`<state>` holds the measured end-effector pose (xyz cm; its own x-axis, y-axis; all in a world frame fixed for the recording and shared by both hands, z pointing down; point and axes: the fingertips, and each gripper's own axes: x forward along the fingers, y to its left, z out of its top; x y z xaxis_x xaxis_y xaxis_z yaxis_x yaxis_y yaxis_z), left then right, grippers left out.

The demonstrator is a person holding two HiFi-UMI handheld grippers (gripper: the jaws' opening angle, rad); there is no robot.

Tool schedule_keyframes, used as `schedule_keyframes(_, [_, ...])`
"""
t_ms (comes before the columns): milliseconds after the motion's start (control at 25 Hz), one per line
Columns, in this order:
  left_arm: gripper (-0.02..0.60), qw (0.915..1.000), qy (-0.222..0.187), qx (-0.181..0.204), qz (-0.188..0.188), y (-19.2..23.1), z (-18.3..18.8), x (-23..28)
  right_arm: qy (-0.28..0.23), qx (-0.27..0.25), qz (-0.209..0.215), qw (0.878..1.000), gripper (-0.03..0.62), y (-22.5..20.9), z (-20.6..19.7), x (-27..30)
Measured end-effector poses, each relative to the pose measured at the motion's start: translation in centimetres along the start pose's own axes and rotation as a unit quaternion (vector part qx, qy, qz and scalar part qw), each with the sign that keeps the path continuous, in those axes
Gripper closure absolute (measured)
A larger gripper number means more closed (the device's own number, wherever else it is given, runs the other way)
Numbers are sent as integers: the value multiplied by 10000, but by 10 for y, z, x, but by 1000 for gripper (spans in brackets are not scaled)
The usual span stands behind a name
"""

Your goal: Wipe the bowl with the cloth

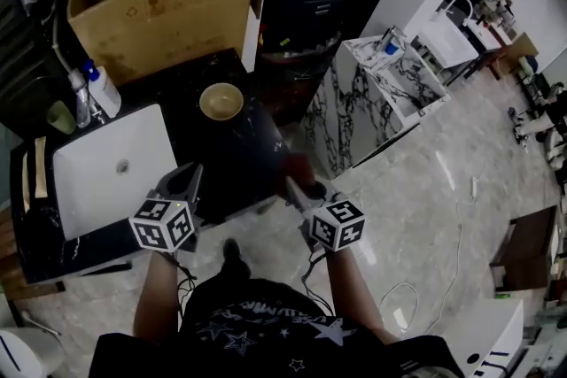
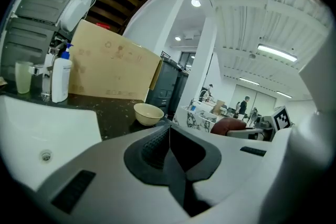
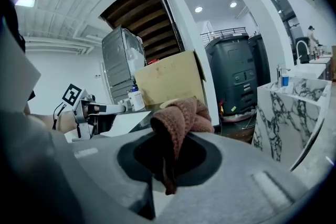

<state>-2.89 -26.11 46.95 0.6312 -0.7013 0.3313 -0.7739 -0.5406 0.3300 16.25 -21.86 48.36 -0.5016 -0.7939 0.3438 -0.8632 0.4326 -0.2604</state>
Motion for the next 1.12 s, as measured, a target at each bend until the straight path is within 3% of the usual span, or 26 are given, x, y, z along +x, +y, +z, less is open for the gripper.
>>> schedule_keyframes(320, [571, 9999, 20, -87, -98, 53, 33, 53, -56, -76, -227, 9997, 546, -21, 36, 61])
schedule_keyframes(400, [498, 9997, 111, -140, -172, 61, 36, 66, -76, -84, -282, 9995, 546, -24, 41, 68])
schedule_keyframes(640, [437, 9978, 377, -472, -261, 74, 45, 100, -84, -11, -343, 9994, 546, -38, 45, 81])
schedule_keyframes(920, [399, 9959, 561, -687, 177, 93, 48, 134, -17, -72, 10, 10000, 546, -60, 56, 101])
schedule_keyframes(1120, [399, 9868, 725, -1372, 470, 111, 46, 155, 121, -174, 325, 9992, 546, -78, 67, 117])
